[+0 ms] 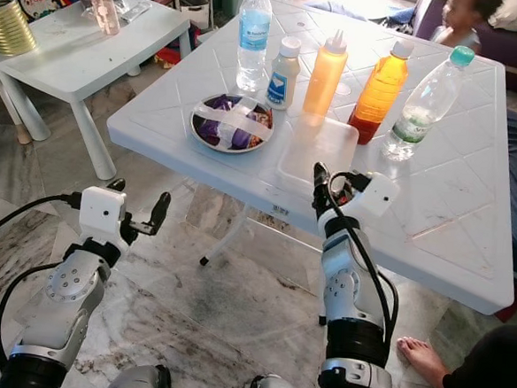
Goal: Restocking fridge
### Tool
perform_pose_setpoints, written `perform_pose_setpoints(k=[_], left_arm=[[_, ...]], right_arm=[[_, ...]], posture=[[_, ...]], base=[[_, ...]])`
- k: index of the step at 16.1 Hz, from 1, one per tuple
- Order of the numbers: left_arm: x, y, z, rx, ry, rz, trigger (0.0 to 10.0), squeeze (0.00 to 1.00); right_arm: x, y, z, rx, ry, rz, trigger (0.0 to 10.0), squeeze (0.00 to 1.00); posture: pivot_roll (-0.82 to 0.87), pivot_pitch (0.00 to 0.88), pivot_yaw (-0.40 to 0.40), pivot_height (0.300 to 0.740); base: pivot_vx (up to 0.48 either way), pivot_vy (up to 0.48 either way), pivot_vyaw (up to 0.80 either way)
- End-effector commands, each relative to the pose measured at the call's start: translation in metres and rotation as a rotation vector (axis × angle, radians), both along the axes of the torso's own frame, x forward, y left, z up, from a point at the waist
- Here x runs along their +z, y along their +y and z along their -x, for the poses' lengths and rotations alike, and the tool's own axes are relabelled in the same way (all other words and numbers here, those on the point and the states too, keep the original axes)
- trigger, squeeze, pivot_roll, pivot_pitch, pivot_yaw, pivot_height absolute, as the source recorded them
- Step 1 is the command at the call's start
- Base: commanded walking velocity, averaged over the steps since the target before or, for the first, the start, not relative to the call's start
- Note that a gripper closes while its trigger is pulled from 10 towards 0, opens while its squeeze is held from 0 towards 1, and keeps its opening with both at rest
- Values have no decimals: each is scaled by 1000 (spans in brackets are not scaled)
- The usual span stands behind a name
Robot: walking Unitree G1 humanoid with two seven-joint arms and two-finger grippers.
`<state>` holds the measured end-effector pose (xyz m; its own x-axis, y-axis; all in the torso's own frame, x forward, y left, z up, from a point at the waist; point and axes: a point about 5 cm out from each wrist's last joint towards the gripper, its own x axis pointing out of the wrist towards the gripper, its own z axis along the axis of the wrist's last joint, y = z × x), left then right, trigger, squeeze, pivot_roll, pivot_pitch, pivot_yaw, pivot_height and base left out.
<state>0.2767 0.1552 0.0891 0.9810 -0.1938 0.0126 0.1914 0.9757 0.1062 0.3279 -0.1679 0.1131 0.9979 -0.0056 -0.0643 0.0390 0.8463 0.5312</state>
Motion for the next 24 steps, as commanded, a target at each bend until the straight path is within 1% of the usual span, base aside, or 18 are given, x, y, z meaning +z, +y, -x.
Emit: perform_pose_setpoints(k=[1,6,8,10,13,18,19,20,21,22,24], left_arm=[[2,-1,0,1,-11,-9,10000,0],[2,-2,0,2,-11,-7,10000,0],[2,-3,-1,2,-13,-6,10000,0],[2,-3,-1,3,-15,-6,10000,0],[3,-3,-1,1,-16,-7,10000,0],[3,-3,-2,3,-17,-4,10000,0],[3,-2,-1,13,-22,-4,10000,0],[2,-1,-2,32,-15,-11,10000,0],[0,0,-3,57,2,-3,10000,0],[-1,0,-3,62,10,-1,10000,0],[-2,0,-3,64,15,-2,10000,0]], right_arm=[[-5,-2,0,-9,24,-8,0,0],[-3,-3,-1,-27,21,-53,0,0],[5,-2,-2,-54,2,-104,0,0],[20,1,-3,-82,-32,-168,0,0],[30,3,-4,-97,-52,-210,0,0],[35,4,0,-111,-44,-233,0,0],[36,5,1,-111,-45,-232,431,0],[37,6,2,-109,-44,-219,3569,0],[39,7,5,-99,-64,-156,10000,0],[40,9,8,-87,-74,-118,10000,0],[40,11,13,-71,-78,-85,10000,0]], posture=[[72,112,-18,740],[70,110,-21,740],[70,109,-22,740],[69,110,-21,740],[68,110,-21,740],[65,110,-23,740],[65,111,-23,740],[65,111,-23,740],[66,113,-25,740],[67,114,-26,740],[68,115,-29,740]], base=[[0,0,0],[0,0,0],[0,0,0],[0,0,0],[0,0,0],[0,0,0],[0,0,0],[0,0,0],[0,0,0],[0,0,0],[0,0,0]])
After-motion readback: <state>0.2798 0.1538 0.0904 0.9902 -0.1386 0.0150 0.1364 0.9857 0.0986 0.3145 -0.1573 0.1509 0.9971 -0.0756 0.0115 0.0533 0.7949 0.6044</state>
